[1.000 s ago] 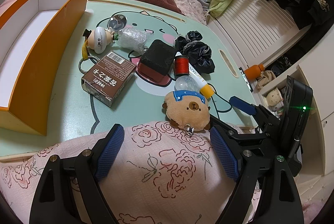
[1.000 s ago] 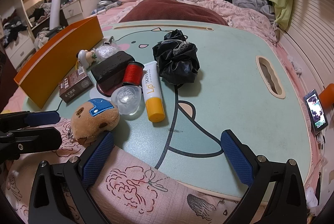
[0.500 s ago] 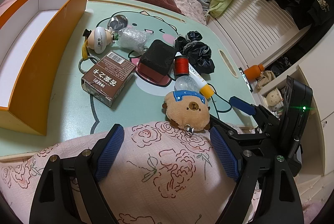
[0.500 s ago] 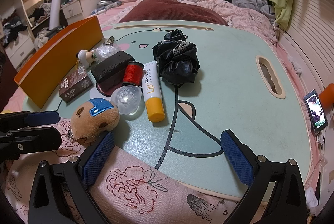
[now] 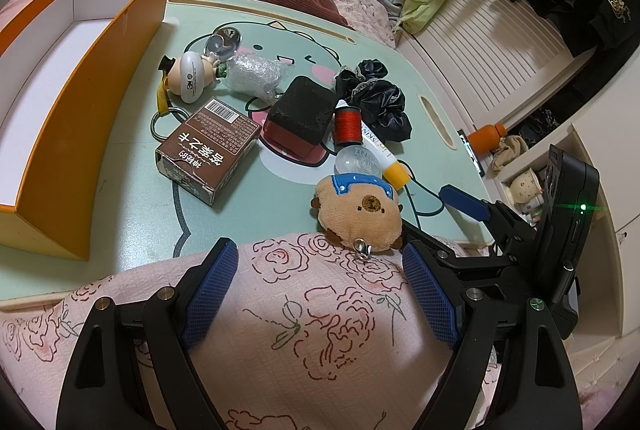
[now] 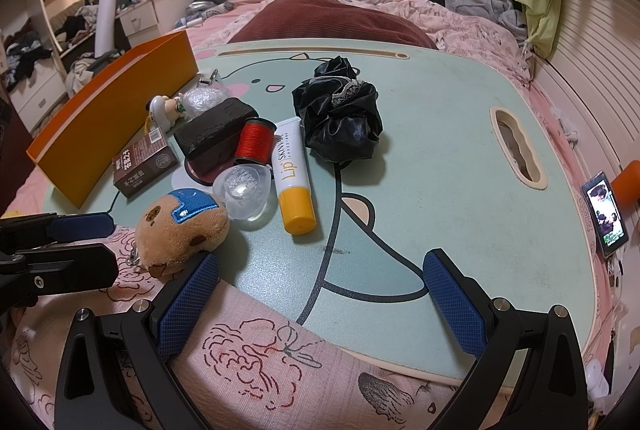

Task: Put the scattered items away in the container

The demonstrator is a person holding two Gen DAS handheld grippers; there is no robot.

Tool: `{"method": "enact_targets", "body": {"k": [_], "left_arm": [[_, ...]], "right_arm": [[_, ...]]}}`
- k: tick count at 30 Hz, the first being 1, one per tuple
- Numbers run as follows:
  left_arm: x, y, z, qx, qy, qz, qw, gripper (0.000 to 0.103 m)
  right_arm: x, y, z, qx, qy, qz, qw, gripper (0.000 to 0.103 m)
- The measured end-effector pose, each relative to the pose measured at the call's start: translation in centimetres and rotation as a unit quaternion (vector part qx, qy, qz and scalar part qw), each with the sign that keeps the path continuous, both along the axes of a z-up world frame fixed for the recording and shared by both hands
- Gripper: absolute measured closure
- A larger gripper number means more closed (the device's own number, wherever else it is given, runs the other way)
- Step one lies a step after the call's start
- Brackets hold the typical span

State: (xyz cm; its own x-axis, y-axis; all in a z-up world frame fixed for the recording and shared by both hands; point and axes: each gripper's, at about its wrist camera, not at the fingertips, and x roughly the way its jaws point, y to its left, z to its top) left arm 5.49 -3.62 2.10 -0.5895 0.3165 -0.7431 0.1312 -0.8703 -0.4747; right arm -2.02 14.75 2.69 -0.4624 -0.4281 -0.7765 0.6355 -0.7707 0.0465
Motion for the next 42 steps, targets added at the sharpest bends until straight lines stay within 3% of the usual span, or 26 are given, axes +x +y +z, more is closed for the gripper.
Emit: {"method": "enact_targets", "body": {"k": [12,14,18,21,24,25,27,29,34,37,42], "left_arm": [[0.2,-0.2,0.1,0.005,0.005,0.008,0.9999,0.018],[0.2,-0.1,0.5,-0.014,0.002,0.011,0.9998,0.018],[-0.1,0.1,2.2,-0.042,0.024,0.004,0.9988,0.018],[-0.6,0.5,3.8,-0.066,0.053,-0.003,0.9964,0.019],[-2.0,1.7,4.5,-0.098,0.059,-0.021,0.9932,0.023],[-2.6,2.2,4.5,-0.107,0.054,-0.029,0.9924,0.023],[-3.6,3.3,4.0,-0.124,0.038,-0.047,0.9905,0.027],[-4.1,4.6,3.3,-0.143,0.02,-0.07,0.9871,0.044],[-5.4,6.7,0.5,-0.192,-0.036,-0.1,0.9757,0.045],[-5.2,6.3,0.3,-0.175,-0.024,-0.099,0.9794,0.062],[-2.9,3.0,1.2,-0.098,0.041,-0.046,0.9933,0.063]], "right_arm": [[0.0,0.1,0.0,-0.001,0.001,-0.002,1.0,0.001],[-0.1,0.3,0.1,-0.005,0.002,-0.006,1.0,0.001],[-0.2,2.3,1.7,-0.054,0.029,-0.016,0.998,0.024],[-0.7,4.0,2.8,-0.078,0.055,-0.044,0.994,0.027],[-1.8,4.8,2.6,-0.107,0.014,-0.045,0.993,0.05],[-2.1,4.7,2.4,-0.11,0.002,-0.042,0.993,0.053],[-2.2,4.5,2.0,-0.111,-0.009,-0.036,0.993,0.057],[-2.2,4.5,1.9,-0.116,-0.013,-0.034,0.993,0.058],[-2.2,4.7,2.0,-0.126,-0.02,-0.035,0.991,0.058],[-2.2,4.6,1.9,-0.125,-0.021,-0.034,0.991,0.058],[-2.1,3.7,1.9,-0.117,-0.017,-0.021,0.993,0.058]]}}
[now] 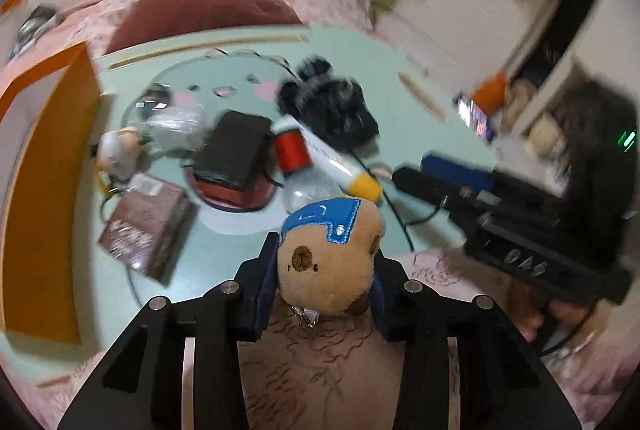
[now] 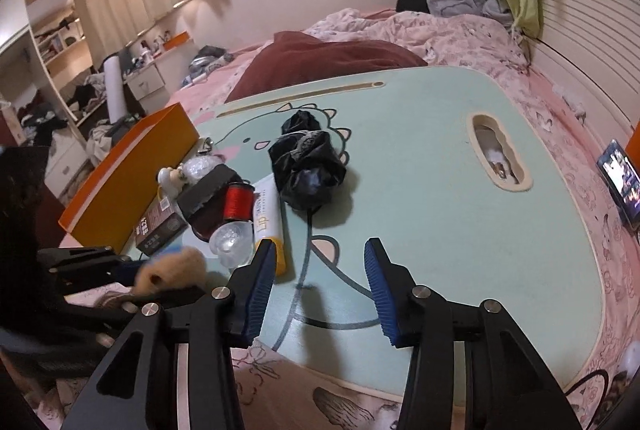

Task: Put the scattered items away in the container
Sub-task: 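Grasp the brown plush bear keychain with the left tool, then grasp the Lip SKINVAPE tube with the right tool while the left tool lifts the bear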

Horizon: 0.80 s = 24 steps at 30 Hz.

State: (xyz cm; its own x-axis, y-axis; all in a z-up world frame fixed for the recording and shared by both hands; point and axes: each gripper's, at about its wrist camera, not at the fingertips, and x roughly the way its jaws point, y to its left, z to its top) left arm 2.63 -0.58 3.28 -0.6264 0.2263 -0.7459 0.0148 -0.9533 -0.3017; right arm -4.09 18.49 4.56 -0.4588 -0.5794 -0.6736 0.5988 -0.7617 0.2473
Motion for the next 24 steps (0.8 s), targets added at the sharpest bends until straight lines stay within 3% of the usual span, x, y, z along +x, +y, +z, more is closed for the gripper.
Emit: {"method": "enact_targets", "body": {"k": [3,7,11,13,24], "left_arm": [[3.4,-2.5,1.6,0.036,0.078,0.051,0.995,0.062],[5.6,-3.9,3.2,0.025,0.136,0.104,0.9848,0.062],[4.6,-2.7,2.5,0.005,0.123,0.087,0.9886,0.062],[4.1,-2.5,2.3,-0.002,0.112,0.076,0.9908,0.062],[5.7,-3.1,3.1,0.017,0.121,0.094,0.988,0.062]], "right_arm": [[0.4,-1.0,-0.1,0.01,0.006,0.021,1.0,0.058],[1.2,-2.7,-0.2,0.027,0.025,0.052,0.998,0.058],[1.3,-4.1,-0.8,0.06,0.028,0.059,0.996,0.065],[0.9,-4.6,-1.3,0.071,0.02,0.064,0.995,0.081],[-0.7,-8.3,-1.5,0.093,0.025,0.094,0.991,0.083]]}}
